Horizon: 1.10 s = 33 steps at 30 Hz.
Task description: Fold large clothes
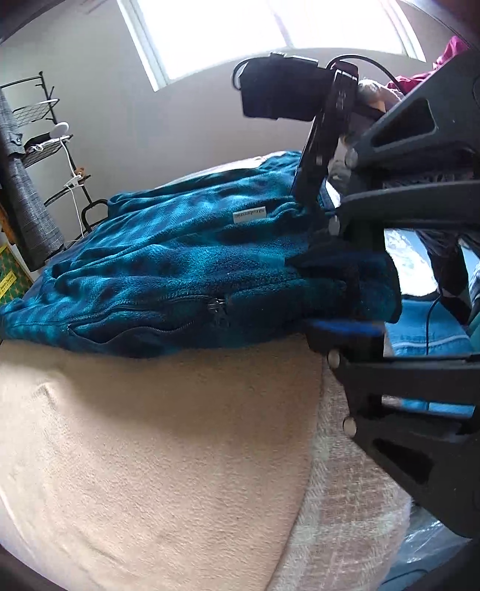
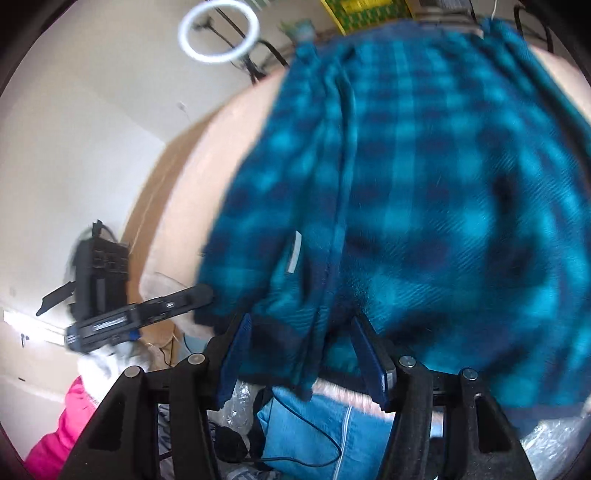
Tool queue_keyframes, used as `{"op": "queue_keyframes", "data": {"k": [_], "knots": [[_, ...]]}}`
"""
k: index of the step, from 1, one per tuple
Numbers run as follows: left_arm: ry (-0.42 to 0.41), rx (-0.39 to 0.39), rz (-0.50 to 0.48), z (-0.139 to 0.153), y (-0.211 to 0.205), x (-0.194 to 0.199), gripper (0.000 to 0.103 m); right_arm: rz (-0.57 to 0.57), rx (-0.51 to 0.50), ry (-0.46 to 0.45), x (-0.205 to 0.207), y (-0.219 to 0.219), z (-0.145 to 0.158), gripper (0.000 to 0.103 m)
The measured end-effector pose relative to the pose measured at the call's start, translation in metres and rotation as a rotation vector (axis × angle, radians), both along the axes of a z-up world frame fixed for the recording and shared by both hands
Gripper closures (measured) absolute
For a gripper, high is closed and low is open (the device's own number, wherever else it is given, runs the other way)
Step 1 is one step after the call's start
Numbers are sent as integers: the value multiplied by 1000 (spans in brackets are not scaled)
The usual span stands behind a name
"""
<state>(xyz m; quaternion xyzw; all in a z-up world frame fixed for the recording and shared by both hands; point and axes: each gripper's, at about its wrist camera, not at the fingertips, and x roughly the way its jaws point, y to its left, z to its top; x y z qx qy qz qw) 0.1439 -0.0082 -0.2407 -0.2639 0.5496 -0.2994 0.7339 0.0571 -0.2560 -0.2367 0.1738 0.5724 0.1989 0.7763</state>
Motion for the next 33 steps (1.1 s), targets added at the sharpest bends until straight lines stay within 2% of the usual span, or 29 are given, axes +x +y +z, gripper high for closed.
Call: {"op": "queue_keyframes", "data": {"k": [1,3,4,6,8,10,12,15,16,18,19,22,25,28,33], "knots": [[-5,6,0,1,-1,0,91,3,3,9,4,5,-6,46],[-15,2,6,9,0,0,93,13,10,3,8,8,-9,73],[-21,-12,14,14,3,-1,93,16,50,24,9,6,-8,85],[-60,-28,26,33,10,-7,93,9,155,12,4,-2,5,91],[-90,6,15,40,8,-12,93,11,209,-18,-4,-10,17,96],[-95,98,-25,30,-4,-13,93,16,204,-26,-9,-13,16,96],[-95,195,-51,17,-18,-14,93,46,92,-9,-9,-3,3,96],[-134,241,-55,19,-21,-18,90,61,44,5,-10,4,-11,95],[-139,248,-54,22,-19,-19,88,62,59,-3,-11,5,-9,90],[-167,288,-51,34,-17,-22,81,56,70,-13,-12,0,-3,73],[-188,306,-49,40,-15,-24,80,52,60,-48,-13,-3,4,63],[-272,352,-34,65,-14,-32,80,40,21,-136,-22,-22,28,60],[-341,339,-31,87,-17,-40,80,-4,-27,-221,-36,-48,53,56],[-404,312,-38,105,-32,-46,80,-112,-52,-308,-47,-88,71,56],[-427,264,-104,114,-77,-46,80,-219,-121,-335,-55,-147,84,55]]}}
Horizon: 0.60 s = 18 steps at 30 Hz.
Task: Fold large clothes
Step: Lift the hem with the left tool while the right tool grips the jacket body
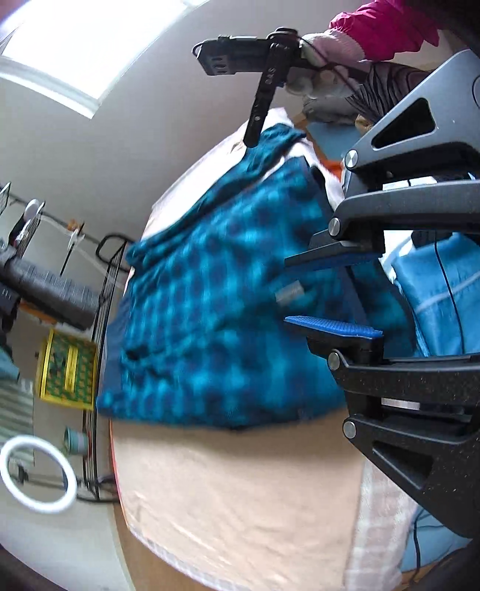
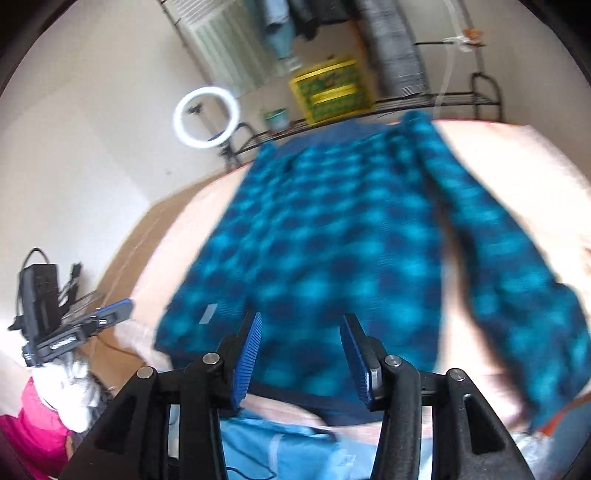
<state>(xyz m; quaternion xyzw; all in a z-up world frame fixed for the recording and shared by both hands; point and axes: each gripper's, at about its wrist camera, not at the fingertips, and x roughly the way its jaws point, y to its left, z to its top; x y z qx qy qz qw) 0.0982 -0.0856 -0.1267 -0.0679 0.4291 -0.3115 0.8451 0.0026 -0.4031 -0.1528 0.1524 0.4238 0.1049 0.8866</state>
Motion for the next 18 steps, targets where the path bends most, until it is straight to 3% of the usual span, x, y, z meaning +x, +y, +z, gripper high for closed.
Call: {"op": "queue_keyframes", "data": {"k": [8,12,18], "knots": [[71,-45,-102,-16,-72,6,80,-199,-31,78,-20,-116,-3,55],[130,-68,-154,-28,-109,9,80,-332,-18,130,-30,-175,-21,51],[149,-41,-253,-50,-177,8,80,-406,-21,213,-34,-221,-53,46]]}}
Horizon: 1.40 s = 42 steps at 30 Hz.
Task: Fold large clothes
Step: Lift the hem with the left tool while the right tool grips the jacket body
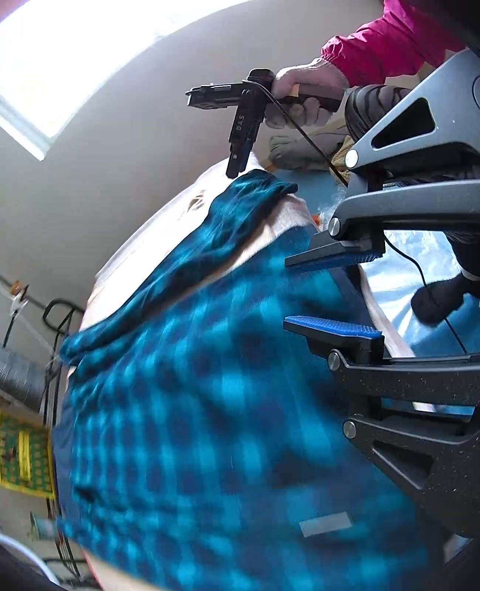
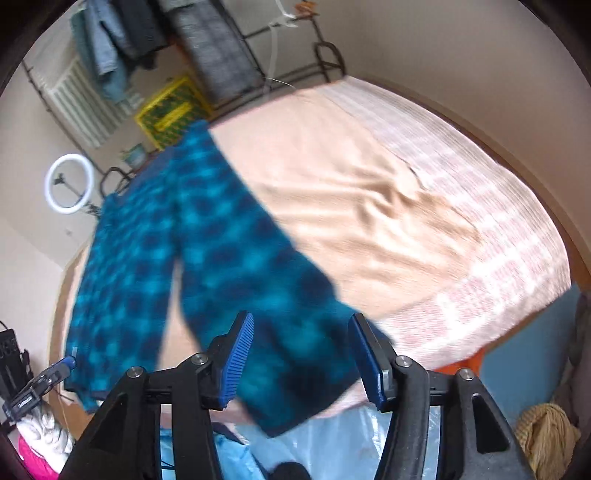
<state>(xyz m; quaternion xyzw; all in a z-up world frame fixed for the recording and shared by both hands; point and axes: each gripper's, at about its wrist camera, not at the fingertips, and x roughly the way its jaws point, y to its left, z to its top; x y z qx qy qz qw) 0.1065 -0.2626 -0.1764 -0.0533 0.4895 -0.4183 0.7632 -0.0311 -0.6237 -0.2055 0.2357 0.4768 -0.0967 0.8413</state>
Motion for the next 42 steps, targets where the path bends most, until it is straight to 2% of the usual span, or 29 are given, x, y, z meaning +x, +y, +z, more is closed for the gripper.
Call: {"op": "queue_keyframes", "data": {"k": [5,9,12,15,17,18,20,24,28,33,36,39,42], "knots": [[5,68,-81,-30,-57,-1,80,-6,-8,26,1,-8,-10,46],[104,31,-133,-59,-85,-3,80,-5,-18,44,4,-14,-14,46],[125,-4,-129,-58,-82,-4,80,8,-17,53,8,-13,-18,46],[120,9,-139,-48,-75,-3,80,40,-49,76,13,-5,-23,46],[97,0,-140,-37,-68,-5,80,68,-72,81,13,2,-22,71],[80,-5,-136,-29,-61,-6,80,80,-75,73,12,5,-20,77],[60,-17,-118,-18,-51,-6,80,96,-50,54,8,5,-11,100],[49,-63,-71,-1,-24,-2,80,104,-56,4,0,13,14,103],[46,-103,-12,11,0,6,80,123,-5,-103,-7,30,55,103],[69,-145,87,13,36,22,79,233,46,-233,-3,82,103,103],[98,-179,160,10,64,32,79,377,50,-278,5,136,123,103],[117,-193,206,7,84,40,79,523,64,-274,19,192,123,103],[140,-201,229,3,94,42,72,660,30,-214,37,246,102,103]]}}
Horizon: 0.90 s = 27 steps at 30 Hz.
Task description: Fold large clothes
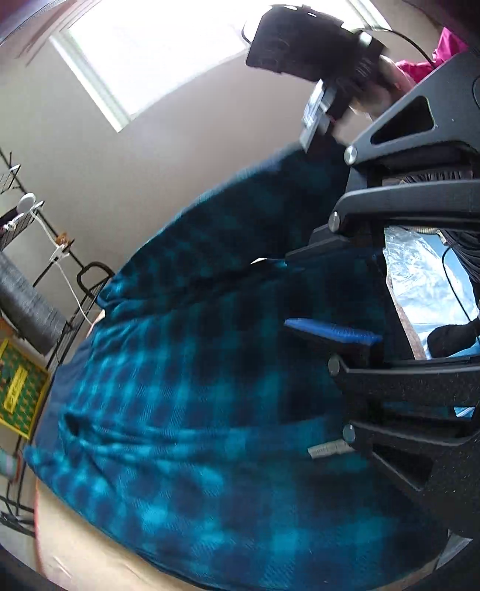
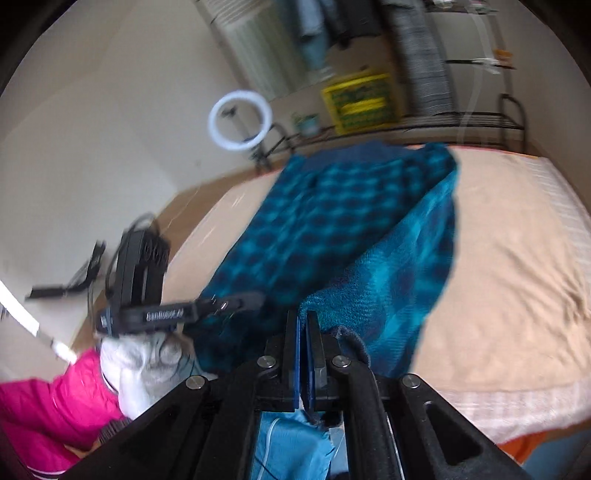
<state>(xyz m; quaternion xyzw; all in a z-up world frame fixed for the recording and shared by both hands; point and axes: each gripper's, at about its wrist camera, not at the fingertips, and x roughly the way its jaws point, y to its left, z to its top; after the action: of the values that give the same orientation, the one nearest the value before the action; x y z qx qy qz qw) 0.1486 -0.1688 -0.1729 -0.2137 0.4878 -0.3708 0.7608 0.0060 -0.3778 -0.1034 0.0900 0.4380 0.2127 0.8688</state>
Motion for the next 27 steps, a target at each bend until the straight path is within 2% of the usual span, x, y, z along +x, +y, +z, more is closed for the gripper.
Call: {"op": "queue_keyframes", "data": {"k": [3,4,5,7,10,12,14,16,21,25,27], "knots": [[13,-6,-3,-4,3,-2,70,71,-14,52,15,24,-23,98],[19,-6,-9,-5,2,-3,65,94,-14,78,20,31,-31,95],[27,-9,-16,-7,1,-3,62,109,-10,91,22,33,-35,80],[38,-18,-25,-9,-6,-3,58,140,18,102,24,31,-39,67],[33,16,-40,-13,-16,-2,57,146,22,93,21,18,-32,66],[55,2,-54,-19,-23,2,57,119,27,69,26,-1,-23,64],[83,-24,-64,-23,-27,5,54,80,65,62,36,-26,-14,52],[82,-12,-70,-26,-31,6,53,31,84,53,49,-50,-4,47],[50,56,-55,-31,-37,10,52,-87,55,23,94,-93,13,47],[17,91,-31,-32,-39,22,52,-147,33,28,147,-115,15,46],[16,113,-41,-36,-45,30,47,-165,32,35,170,-124,13,46]]}}
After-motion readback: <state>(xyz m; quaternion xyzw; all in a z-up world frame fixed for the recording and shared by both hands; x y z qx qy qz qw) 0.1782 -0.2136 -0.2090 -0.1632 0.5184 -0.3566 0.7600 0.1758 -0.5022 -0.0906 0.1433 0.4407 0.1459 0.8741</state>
